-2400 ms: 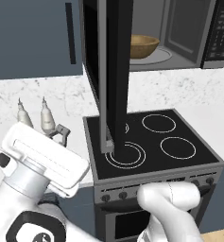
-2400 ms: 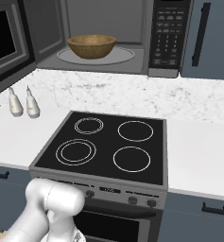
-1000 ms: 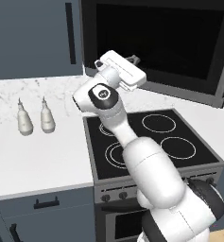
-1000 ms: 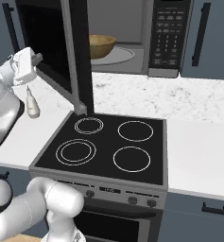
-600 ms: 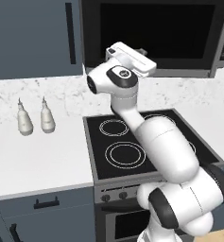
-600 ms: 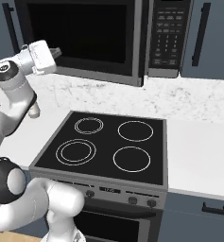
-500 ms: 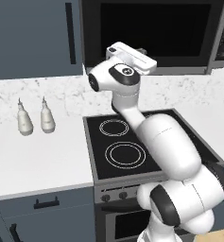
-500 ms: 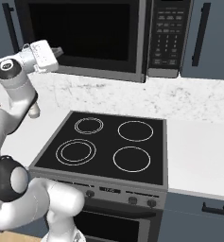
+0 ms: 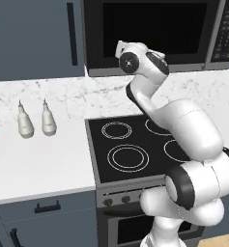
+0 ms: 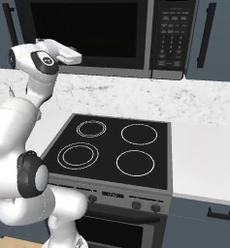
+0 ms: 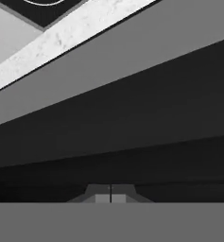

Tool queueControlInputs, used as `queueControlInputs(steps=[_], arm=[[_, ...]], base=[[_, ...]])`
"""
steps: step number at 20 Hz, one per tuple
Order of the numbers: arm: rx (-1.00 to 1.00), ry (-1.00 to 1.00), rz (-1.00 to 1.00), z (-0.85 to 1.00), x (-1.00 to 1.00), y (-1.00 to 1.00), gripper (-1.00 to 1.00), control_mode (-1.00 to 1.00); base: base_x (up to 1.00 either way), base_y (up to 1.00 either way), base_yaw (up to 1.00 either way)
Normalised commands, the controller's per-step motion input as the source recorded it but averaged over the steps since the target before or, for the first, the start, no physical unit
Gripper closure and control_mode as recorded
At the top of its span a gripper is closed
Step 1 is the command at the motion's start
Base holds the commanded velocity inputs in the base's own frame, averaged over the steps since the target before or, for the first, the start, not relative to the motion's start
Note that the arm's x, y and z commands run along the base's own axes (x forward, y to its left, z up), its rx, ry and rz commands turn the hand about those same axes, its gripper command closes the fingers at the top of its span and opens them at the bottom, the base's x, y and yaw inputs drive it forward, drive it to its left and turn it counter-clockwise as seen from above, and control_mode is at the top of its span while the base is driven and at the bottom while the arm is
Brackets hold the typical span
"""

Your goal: Open the microwave, place the bowl with waffle inside the microwave, then close the microwave door and turn it on.

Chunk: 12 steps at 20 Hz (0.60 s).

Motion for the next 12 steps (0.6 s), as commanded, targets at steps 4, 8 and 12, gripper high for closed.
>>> queueControlInputs(steps=[4, 8, 12], arm=[[0.35, 0.04, 0.48, 0.00, 1.00, -0.24, 1.00, -1.00], [0.39, 0.00, 0.49, 0.00, 1.00, -0.31, 1.00, -1.00], [0.35, 0.04, 0.40, 0.02, 0.97, -0.37, 1.00, -1.00]], base=[[0.00, 0.00, 0.00], [0.00, 0.00, 0.00], [0.00, 0.00, 0.00]])
